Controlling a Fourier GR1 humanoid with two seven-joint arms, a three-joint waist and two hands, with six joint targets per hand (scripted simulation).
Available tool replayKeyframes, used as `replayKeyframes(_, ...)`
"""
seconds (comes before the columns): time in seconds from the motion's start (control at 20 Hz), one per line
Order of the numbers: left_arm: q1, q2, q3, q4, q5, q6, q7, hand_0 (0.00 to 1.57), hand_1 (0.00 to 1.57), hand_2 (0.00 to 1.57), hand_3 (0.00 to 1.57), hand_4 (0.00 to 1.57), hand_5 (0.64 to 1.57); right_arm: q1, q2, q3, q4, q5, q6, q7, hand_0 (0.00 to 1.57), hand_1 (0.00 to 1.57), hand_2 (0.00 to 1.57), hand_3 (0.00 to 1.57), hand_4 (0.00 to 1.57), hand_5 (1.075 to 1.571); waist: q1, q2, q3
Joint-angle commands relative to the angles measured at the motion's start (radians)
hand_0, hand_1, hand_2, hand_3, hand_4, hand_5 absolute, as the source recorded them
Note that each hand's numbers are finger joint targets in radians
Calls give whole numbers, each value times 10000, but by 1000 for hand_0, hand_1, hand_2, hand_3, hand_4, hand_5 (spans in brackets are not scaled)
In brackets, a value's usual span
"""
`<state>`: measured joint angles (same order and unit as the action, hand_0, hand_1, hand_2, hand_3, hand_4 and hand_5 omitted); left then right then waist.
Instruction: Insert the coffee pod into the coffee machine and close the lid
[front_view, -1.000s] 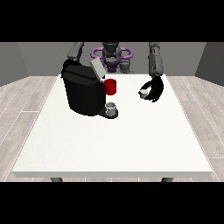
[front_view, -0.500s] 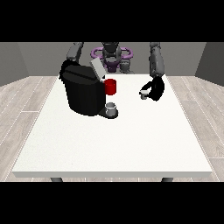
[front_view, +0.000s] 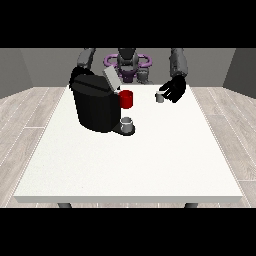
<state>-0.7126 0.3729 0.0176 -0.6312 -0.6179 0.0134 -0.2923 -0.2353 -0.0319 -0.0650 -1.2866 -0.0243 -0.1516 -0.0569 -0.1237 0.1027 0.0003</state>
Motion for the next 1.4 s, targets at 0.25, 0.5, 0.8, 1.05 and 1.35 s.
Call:
replayKeyframes(0.25, -1114, 342, 141, -530, 152, -1589, 506, 1252, 1252, 1329, 1292, 573, 1571, 247, -90, 4, 85, -206, 362, -82, 0, 0, 0, 0, 476, 1571, -261, -488, -2)
replayKeyframes(0.5, -1669, 85, 315, -523, 19, -1214, 927, 1255, 1255, 1332, 1288, 556, 1571, 9, 171, 268, -271, -126, 207, -4, 0, 0, 0, 0, 504, 1571, -641, -119, -3)
replayKeyframes(0.8, -2835, 830, 773, -511, 105, -1564, 1208, 1017, 1017, 1206, 1226, 503, 1571, -165, -230, 114, -307, -162, 515, -236, 0, 0, 0, 0, 507, 1571, -1123, 298, -2)
replayKeyframes(1.05, -3838, 1022, 1285, -136, 339, -1604, 1756, 1239, 1239, 1262, 1198, 476, 1571, -534, 245, 737, -845, 283, 73, 123, 0, 0, 0, 0, 502, 1571, -1653, 825, -5)
replayKeyframes(1.35, -4377, 1360, 1224, -185, 109, -1646, 1585, 1278, 1278, 1332, 1265, 519, 1571, -993, -524, 76, -928, -132, 569, 132, 0, 0, 0, 0, 459, 1571, -1891, 1364, -1)
